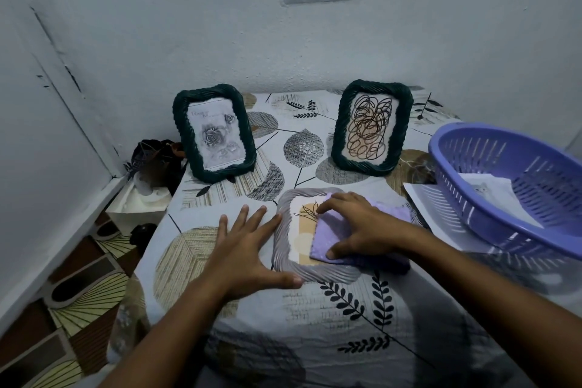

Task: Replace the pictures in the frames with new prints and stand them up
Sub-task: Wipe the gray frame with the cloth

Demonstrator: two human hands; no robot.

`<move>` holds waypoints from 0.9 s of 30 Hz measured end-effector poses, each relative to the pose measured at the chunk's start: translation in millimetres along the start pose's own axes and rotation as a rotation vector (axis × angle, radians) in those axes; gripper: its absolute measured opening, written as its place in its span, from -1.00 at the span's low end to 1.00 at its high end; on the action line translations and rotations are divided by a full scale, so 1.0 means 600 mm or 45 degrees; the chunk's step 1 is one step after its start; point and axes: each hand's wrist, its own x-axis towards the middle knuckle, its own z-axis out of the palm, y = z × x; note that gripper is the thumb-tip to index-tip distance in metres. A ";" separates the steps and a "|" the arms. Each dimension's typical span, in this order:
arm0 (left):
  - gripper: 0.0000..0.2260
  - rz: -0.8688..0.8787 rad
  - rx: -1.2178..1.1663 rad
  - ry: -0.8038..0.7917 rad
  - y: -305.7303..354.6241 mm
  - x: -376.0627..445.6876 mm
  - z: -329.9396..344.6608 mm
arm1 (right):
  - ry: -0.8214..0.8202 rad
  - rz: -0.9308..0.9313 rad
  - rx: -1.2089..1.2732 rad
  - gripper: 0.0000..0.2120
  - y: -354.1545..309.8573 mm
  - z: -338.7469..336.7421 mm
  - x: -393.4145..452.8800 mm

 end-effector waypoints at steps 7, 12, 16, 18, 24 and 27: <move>0.16 -0.007 0.016 -0.011 0.000 0.001 -0.001 | -0.017 0.016 -0.040 -0.13 -0.010 -0.004 -0.003; 0.18 -0.004 -0.020 -0.004 0.003 0.000 -0.004 | 0.043 0.018 -0.047 -0.06 -0.021 0.002 -0.001; 0.17 -0.006 -0.034 0.000 0.004 -0.001 -0.003 | -0.062 0.022 -0.097 -0.05 -0.021 -0.008 0.001; 0.16 -0.007 -0.041 -0.001 0.004 -0.001 -0.003 | -0.095 0.038 -0.102 -0.01 -0.020 -0.013 0.004; 0.16 0.001 -0.045 0.007 0.002 -0.001 -0.002 | 0.102 0.061 -0.088 -0.04 -0.031 0.010 0.006; 0.17 0.006 -0.052 0.009 0.004 -0.002 -0.003 | 0.197 0.097 -0.073 -0.09 -0.043 0.013 0.017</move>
